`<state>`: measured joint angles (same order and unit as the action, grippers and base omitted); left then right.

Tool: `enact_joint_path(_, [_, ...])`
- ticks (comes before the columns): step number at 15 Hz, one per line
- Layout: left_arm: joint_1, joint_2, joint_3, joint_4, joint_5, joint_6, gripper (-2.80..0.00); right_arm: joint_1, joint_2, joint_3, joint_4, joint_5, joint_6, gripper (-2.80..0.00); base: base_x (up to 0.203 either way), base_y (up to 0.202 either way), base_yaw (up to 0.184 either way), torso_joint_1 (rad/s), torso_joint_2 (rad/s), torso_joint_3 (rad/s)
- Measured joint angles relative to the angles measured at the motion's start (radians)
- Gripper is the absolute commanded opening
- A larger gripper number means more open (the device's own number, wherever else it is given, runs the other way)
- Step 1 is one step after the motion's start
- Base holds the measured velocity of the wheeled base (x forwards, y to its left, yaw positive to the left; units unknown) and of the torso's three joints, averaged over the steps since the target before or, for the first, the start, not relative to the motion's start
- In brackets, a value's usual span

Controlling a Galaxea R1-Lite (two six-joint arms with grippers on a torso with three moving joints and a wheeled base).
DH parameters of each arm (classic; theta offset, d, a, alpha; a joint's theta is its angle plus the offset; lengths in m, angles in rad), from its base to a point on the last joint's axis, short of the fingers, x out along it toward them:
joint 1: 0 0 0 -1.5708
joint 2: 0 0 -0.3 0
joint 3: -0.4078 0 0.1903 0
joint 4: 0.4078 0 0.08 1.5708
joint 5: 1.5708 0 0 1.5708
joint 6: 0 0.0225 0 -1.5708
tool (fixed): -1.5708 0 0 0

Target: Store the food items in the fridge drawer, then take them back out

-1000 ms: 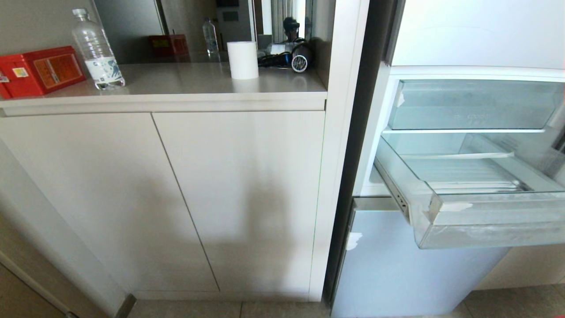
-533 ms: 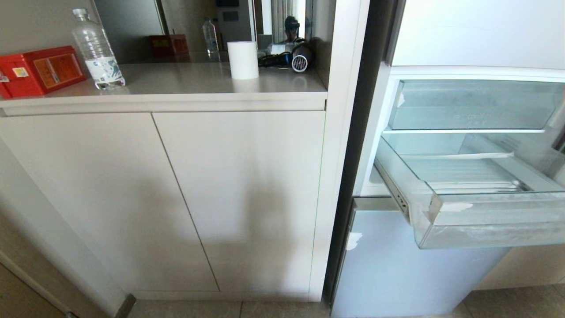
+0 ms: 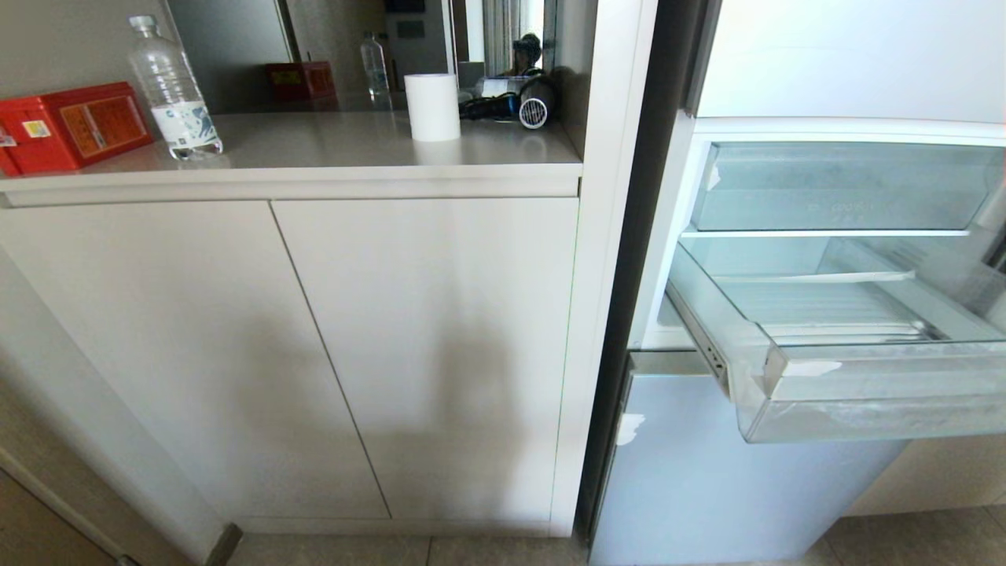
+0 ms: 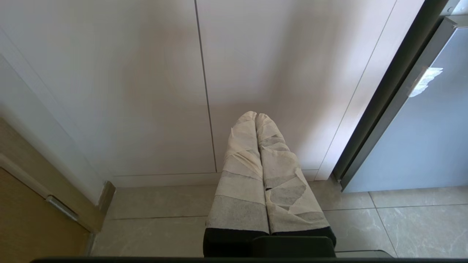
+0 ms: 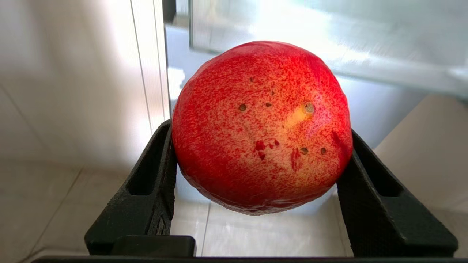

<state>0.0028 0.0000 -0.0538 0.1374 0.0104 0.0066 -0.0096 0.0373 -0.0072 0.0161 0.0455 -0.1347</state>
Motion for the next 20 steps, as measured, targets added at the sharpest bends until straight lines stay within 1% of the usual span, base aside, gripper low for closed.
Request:
enact_joint_path(4, [0.000, 0.000, 0.000, 0.000, 0.000, 0.000, -2.80, 0.002, -0.033, 0.001, 0.000, 0.001, 0.013, -2.80, 0.000, 0.000, 0.000, 0.000, 0.00, 0.000])
enact_joint_path(7, [0.000, 0.000, 0.000, 0.000, 0.000, 0.000, -2.80, 0.002, -0.037, 0.001, 0.000, -0.001, 0.047, -2.80, 0.000, 0.000, 0.000, 0.000, 0.00, 0.000])
enact_joint_path(11, [0.000, 0.000, 0.000, 0.000, 0.000, 0.000, -2.80, 0.002, -0.039, 0.003, 0.000, 0.000, 0.050, -2.80, 0.000, 0.000, 0.000, 0.000, 0.00, 0.000])
enact_joint_path(20, [0.000, 0.000, 0.000, 0.000, 0.000, 0.000, -2.80, 0.002, -0.039, 0.003, 0.002, 0.000, 0.048, -2.80, -0.002, 0.007, -0.165, 0.002, 0.00, 0.001])
